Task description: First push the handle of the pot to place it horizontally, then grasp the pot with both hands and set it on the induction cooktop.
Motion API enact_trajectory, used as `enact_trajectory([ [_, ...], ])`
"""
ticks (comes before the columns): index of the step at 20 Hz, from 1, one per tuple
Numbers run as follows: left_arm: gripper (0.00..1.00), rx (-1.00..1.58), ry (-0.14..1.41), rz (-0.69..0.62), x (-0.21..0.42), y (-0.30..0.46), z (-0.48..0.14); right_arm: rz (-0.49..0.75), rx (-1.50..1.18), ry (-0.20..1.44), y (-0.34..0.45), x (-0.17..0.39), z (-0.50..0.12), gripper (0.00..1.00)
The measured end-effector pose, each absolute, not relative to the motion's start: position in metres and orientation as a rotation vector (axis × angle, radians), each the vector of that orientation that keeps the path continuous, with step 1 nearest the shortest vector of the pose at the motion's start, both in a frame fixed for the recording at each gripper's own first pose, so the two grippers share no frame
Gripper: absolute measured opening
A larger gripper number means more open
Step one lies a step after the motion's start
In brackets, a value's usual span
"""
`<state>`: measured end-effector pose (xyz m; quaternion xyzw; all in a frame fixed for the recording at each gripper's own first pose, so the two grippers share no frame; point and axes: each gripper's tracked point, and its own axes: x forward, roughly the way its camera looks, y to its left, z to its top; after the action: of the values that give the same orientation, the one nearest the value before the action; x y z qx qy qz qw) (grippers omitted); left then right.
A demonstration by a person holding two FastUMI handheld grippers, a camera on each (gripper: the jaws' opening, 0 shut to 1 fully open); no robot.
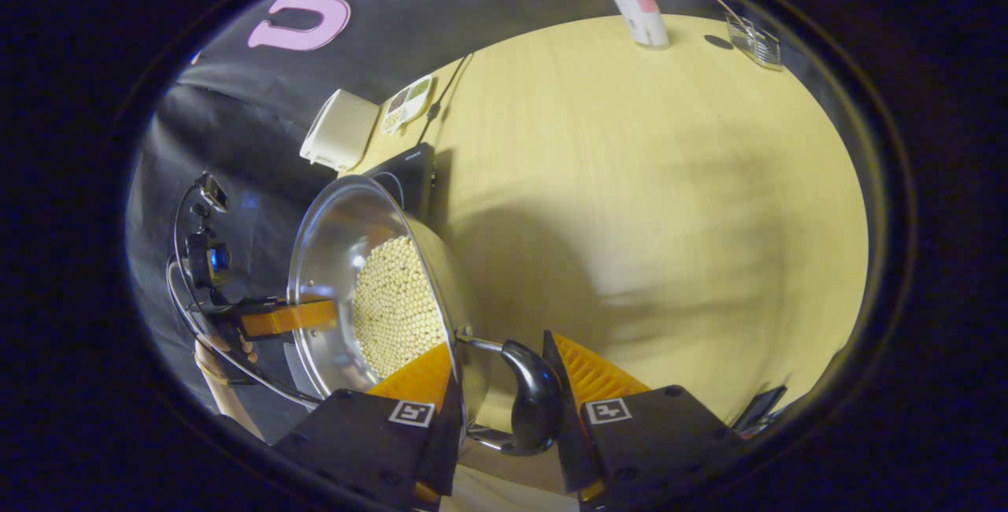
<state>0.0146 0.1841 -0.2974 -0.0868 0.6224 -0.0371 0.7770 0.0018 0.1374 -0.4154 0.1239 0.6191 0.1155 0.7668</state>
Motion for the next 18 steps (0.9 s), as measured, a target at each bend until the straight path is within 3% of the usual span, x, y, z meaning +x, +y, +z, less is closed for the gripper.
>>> enact_trajectory([
  [9,0.60,-0.171,1.313,-0.089,0.031,0.291,-0.301,0.239,0.252,1.324,0.242,0.018,-0.438,0.50],
  [18,0.60,-0.162,1.252,-0.097,0.072,0.334,-0.323,0.192,0.244,1.295,0.282,0.058,-0.466,0.55],
])
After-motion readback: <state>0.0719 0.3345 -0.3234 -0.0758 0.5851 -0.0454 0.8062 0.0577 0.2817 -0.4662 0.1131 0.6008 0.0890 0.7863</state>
